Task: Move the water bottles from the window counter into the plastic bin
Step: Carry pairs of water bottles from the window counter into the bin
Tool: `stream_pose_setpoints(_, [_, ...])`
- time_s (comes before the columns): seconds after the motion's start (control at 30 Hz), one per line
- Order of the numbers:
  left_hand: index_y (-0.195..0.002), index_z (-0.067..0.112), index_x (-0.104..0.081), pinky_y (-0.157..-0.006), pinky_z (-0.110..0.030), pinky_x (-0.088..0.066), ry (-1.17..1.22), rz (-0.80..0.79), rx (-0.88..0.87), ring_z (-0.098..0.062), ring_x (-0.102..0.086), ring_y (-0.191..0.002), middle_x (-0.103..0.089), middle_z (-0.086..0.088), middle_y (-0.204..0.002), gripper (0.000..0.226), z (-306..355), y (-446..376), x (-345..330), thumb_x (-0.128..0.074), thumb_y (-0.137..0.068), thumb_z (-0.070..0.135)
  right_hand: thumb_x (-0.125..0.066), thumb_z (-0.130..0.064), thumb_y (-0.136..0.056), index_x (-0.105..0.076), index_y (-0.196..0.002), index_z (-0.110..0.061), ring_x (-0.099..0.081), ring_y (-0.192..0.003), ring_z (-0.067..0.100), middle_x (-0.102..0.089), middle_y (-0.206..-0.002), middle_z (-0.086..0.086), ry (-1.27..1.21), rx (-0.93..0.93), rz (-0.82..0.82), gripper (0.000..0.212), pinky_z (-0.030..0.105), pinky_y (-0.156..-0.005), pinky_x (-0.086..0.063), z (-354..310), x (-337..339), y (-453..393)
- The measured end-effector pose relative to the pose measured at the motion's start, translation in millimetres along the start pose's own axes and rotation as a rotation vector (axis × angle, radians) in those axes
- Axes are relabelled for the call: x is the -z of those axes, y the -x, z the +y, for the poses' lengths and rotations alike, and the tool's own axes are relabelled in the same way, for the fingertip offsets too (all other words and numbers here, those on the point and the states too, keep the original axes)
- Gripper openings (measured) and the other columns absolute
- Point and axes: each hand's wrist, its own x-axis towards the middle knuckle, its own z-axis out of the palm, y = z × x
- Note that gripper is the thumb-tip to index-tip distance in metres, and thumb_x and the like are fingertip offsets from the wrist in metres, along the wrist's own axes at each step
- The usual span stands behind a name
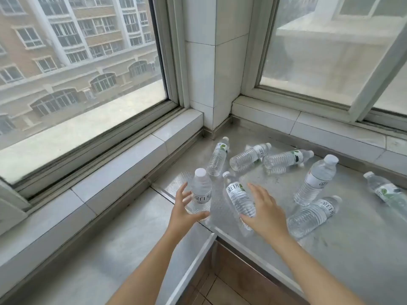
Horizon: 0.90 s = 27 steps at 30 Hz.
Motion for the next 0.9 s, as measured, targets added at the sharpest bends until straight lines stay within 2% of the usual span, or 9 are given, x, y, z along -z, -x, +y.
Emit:
stream_pose_setpoints(0.1, [-0.133, 0.062, -0.033, -0.094, -0.038, -0.048, -0.006, 0.029, 0.048, -0.021, -0.052, -0.130, -0.052, 0.003, -0.140, 0.106, -8.2, -12.4, -9.1, -0.095, -0.062, 0.014, -0.076, -0.046, -0.071, -0.022, -0.148, -0.034, -0.047, -0.123, 0.019, -0.034, -0.150, -0.007, -0.108, -0.077, -0.084, 0.095, 0.034, -0.077, -0.047, 18.7, -12.3, -25.5])
stream_pose_setpoints(0.23, [-0.130, 0.060, -0.039, -0.105, -0.054, -0.046, 0.032, 0.100, 0.067, -0.022, -0.059, -0.123, -0.061, 0.004, -0.132, 0.097, -20.2, -27.3, -20.5, -0.091, -0.063, 0.014, -0.076, -0.048, -0.068, -0.024, -0.146, -0.036, -0.053, -0.118, 0.021, -0.038, -0.146, -0.008, -0.143, -0.130, -0.246, 0.095, 0.035, -0.080, -0.046, 36.3, -33.2, -58.0])
stream_pose_setpoints(0.3, [-0.132, 0.052, -0.044, -0.108, -0.050, -0.044, 0.041, 0.088, 0.055, -0.016, -0.060, -0.123, -0.062, 0.013, -0.131, 0.091, -21.7, -29.5, -24.0, -0.090, -0.063, 0.016, -0.076, -0.048, -0.065, -0.026, -0.145, -0.035, -0.056, -0.114, 0.021, -0.042, -0.142, -0.008, -0.173, -0.149, -0.311, 0.095, 0.034, -0.079, -0.045, 39.4, -41.8, -69.4])
stream_pose_setpoints(0.4, [-0.124, 0.060, -0.050, -0.100, -0.035, -0.047, 0.042, 0.114, 0.072, -0.007, -0.063, -0.117, -0.065, 0.019, -0.125, 0.086, -23.1, -37.0, -25.0, -0.091, -0.062, 0.017, -0.076, -0.047, -0.061, -0.027, -0.141, -0.037, -0.056, -0.094, 0.016, -0.053, -0.128, -0.007, -0.218, -0.196, -0.393, 0.094, 0.030, -0.072, -0.041, 41.5, -54.2, -83.4])
stream_pose_setpoints(0.53, [-0.118, 0.051, -0.057, -0.089, -0.032, -0.053, 0.065, 0.180, 0.097, -0.012, -0.066, -0.108, -0.069, 0.007, -0.118, 0.079, -18.1, -48.8, -25.7, -0.092, -0.058, 0.015, -0.081, -0.043, -0.055, -0.025, -0.142, -0.035, -0.061, -0.087, 0.013, -0.060, -0.114, -0.010, -0.330, -0.265, -0.488, 0.104, 0.029, -0.068, -0.045, 46.0, -64.9, -95.8])
stream_pose_setpoints(0.6, [-0.123, 0.041, -0.057, -0.085, -0.029, -0.053, 0.058, 0.201, 0.105, -0.016, -0.065, -0.108, -0.069, 0.005, -0.117, 0.079, -17.0, -53.6, -28.0, -0.092, -0.058, 0.014, -0.083, -0.037, -0.051, -0.027, -0.142, -0.035, -0.063, -0.080, 0.008, -0.060, -0.101, -0.015, -0.397, -0.294, -0.513, 0.107, 0.027, -0.064, -0.045, 50.6, -67.9, -101.3])
stream_pose_setpoints(0.67, [-0.125, 0.035, -0.056, -0.083, -0.028, -0.051, 0.041, 0.222, 0.108, -0.018, -0.065, -0.107, -0.070, 0.007, -0.114, 0.078, -16.4, -56.0, -30.7, -0.093, -0.060, 0.015, -0.084, -0.029, -0.047, -0.032, -0.140, -0.035, -0.063, -0.077, 0.003, -0.059, -0.091, -0.022, -0.477, -0.332, -0.521, 0.107, 0.028, -0.066, -0.050, 56.0, -69.5, -105.4])
stream_pose_setpoints(0.77, [-0.126, 0.035, -0.056, -0.082, -0.029, -0.050, 0.009, 0.258, 0.108, -0.019, -0.065, -0.104, -0.071, 0.009, -0.111, 0.077, -13.1, -55.7, -33.6, -0.091, -0.058, 0.025, -0.086, -0.017, -0.046, -0.038, -0.139, -0.032, -0.066, -0.080, 0.004, -0.060, -0.095, -0.023, -0.605, -0.379, -0.518, 0.106, 0.034, -0.075, -0.056, 61.4, -68.1, -105.8])
stream_pose_setpoints(0.9, [-0.128, 0.035, -0.056, -0.084, -0.043, -0.056, -0.005, 0.277, 0.106, -0.024, -0.065, -0.099, -0.068, -0.002, -0.111, 0.085, -1.8, -50.7, -36.4, -0.093, -0.052, 0.031, -0.087, -0.014, -0.047, -0.044, -0.135, -0.034, -0.066, -0.079, 0.002, -0.061, -0.095, -0.020, -0.703, -0.395, -0.462, 0.100, 0.028, -0.068, -0.054, 64.1, -55.6, -94.8])
